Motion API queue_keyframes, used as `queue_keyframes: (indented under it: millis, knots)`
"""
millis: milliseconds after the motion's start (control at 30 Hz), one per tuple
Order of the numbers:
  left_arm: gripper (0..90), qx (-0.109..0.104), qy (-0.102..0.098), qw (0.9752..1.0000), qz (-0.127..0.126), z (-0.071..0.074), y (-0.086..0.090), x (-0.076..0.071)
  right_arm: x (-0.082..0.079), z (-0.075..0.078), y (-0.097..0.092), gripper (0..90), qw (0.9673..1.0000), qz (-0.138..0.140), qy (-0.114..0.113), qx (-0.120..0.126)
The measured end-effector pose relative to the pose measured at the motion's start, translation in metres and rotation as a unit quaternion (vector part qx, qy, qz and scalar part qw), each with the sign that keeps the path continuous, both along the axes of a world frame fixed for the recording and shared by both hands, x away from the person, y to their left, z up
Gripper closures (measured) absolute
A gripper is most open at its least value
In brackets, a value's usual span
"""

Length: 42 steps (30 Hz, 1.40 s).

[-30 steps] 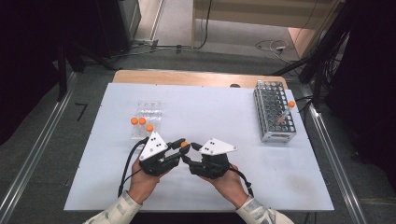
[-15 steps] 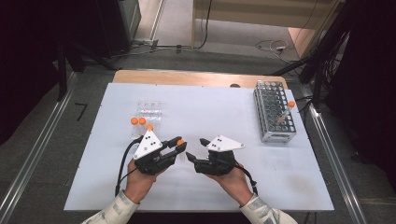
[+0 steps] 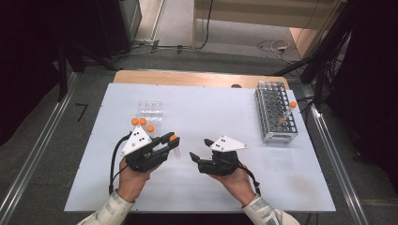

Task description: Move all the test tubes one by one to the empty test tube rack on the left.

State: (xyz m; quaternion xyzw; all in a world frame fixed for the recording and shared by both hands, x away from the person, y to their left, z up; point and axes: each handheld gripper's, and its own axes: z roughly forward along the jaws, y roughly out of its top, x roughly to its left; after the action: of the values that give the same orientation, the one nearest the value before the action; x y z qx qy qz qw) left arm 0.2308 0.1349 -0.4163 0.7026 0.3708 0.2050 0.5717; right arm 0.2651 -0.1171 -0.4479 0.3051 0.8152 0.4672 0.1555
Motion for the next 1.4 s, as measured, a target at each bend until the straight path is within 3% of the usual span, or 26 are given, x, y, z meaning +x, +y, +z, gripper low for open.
queue_keyframes:
  millis: [933,1400]
  knots:
    - [70.5,-0.019,0.004,0.9984,0.054,0.023,0.048,-0.004,0.002,0.001,-0.005,29.3,1.0000,-0.009,0.000,0.002]
    - [70.5,-0.012,0.005,0.9962,0.086,0.027,0.064,-0.001,0.002,-0.001,-0.004,29.4,1.0000,-0.009,0.000,-0.003]
